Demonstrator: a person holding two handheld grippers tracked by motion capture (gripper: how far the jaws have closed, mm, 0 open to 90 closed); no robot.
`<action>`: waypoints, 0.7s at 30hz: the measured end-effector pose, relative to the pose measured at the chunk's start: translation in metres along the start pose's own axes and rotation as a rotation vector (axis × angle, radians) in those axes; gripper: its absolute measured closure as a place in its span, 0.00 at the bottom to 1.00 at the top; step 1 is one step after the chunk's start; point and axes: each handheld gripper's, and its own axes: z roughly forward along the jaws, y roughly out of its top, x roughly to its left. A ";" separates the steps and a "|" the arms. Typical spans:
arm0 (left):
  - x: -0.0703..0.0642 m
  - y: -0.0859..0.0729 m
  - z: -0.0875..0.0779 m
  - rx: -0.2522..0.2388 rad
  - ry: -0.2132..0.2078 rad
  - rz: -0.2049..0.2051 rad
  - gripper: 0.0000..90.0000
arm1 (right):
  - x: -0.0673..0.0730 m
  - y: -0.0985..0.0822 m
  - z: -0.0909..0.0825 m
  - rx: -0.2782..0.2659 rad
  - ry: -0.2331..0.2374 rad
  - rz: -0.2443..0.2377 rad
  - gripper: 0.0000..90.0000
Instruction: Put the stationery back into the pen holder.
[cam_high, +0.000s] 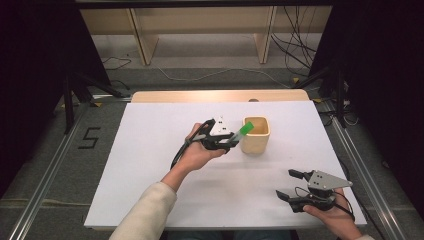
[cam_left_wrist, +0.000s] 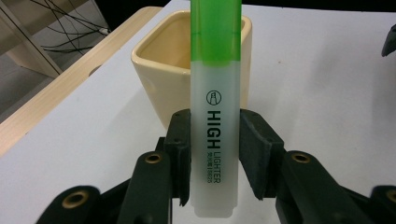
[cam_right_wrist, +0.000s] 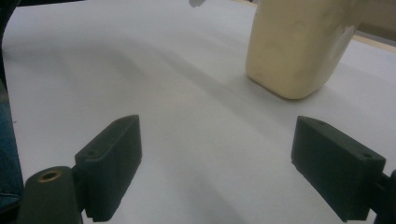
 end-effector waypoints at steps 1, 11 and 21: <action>0.000 0.000 0.000 -0.003 0.001 -0.001 0.73 | 0.000 0.000 0.000 0.000 0.000 0.000 0.19; 0.001 0.002 0.001 -0.061 0.008 -0.014 0.73 | 0.000 0.000 0.000 -0.002 -0.001 0.005 0.19; 0.000 0.005 0.003 -0.114 0.014 -0.038 0.73 | 0.001 0.000 0.000 0.000 0.001 0.008 0.19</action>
